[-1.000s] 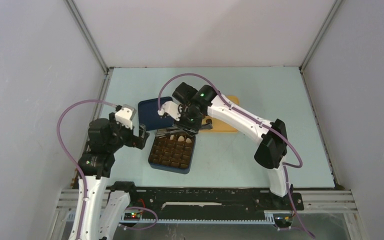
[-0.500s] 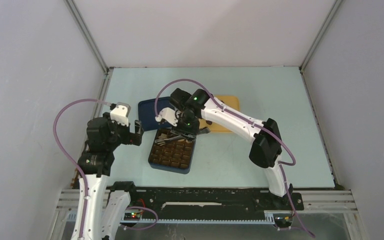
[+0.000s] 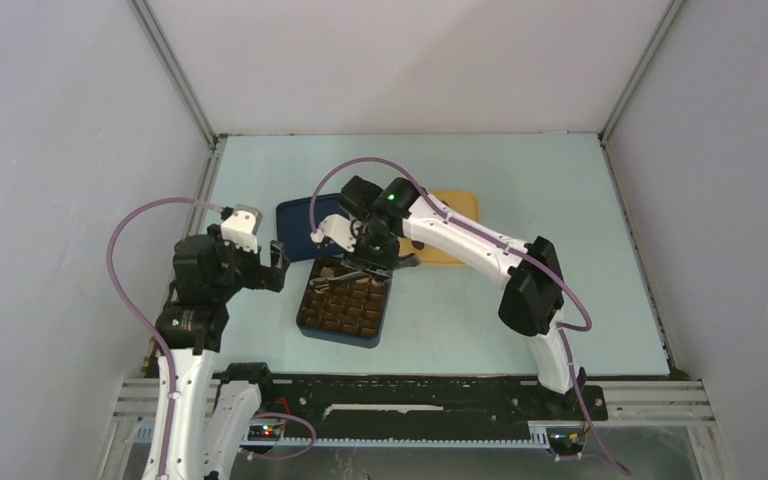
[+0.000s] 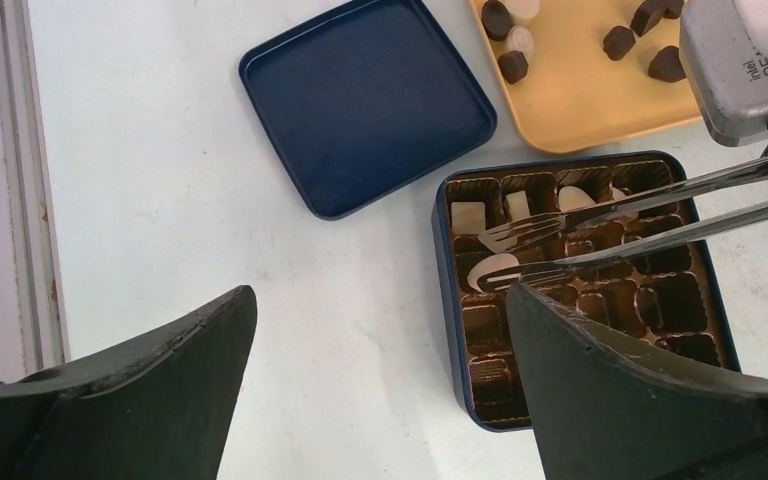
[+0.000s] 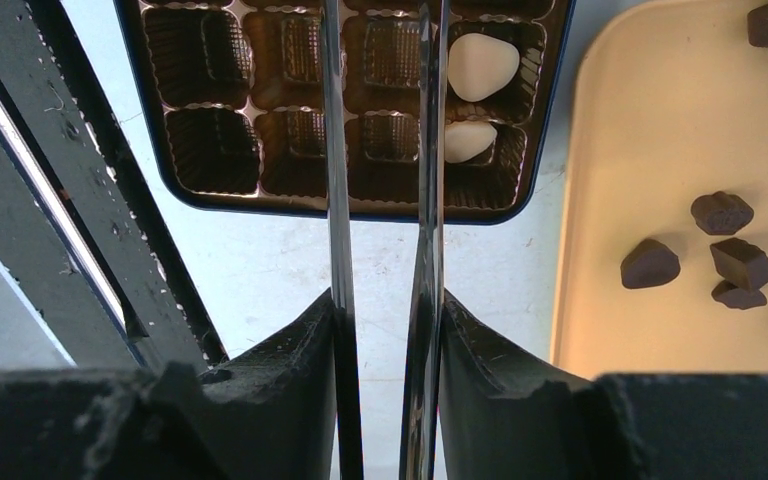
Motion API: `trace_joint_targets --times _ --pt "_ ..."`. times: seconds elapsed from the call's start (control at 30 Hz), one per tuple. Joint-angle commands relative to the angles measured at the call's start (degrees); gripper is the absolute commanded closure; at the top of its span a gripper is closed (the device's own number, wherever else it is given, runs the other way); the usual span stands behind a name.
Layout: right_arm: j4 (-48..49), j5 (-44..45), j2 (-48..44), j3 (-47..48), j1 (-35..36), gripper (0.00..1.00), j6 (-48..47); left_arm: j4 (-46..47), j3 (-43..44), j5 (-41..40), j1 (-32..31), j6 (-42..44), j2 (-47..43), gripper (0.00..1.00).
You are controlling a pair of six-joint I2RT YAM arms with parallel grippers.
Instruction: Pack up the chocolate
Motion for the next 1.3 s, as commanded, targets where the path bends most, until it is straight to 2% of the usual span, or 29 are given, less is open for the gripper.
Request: trace_joint_targets --times 0.0,0.43,0.7,0.93,1.27 --pt "0.5 1.1 -2.0 1.8 0.0 0.62 0.5 1.8 -1.2 1.1 0.6 -1.0 -0.5 0.02" --pt "1.9 3.6 -6.5 0.3 -4.5 0.62 0.4 1.9 -1.2 2.0 0.5 -0.9 -0.4 0.02" --pt "5.1 7.3 -7.4 -1.8 -12.6 0.64 1.6 1.9 -1.3 2.9 0.5 -1.1 -0.2 0.02" --pt "8.5 11.1 -5.0 -4.7 -17.2 0.65 2.8 1.6 -1.2 3.6 0.6 -1.1 -0.1 0.02" --pt "9.3 11.0 2.8 0.7 -20.8 0.61 3.4 1.6 -1.3 4.2 0.6 -1.0 0.1 0.02"
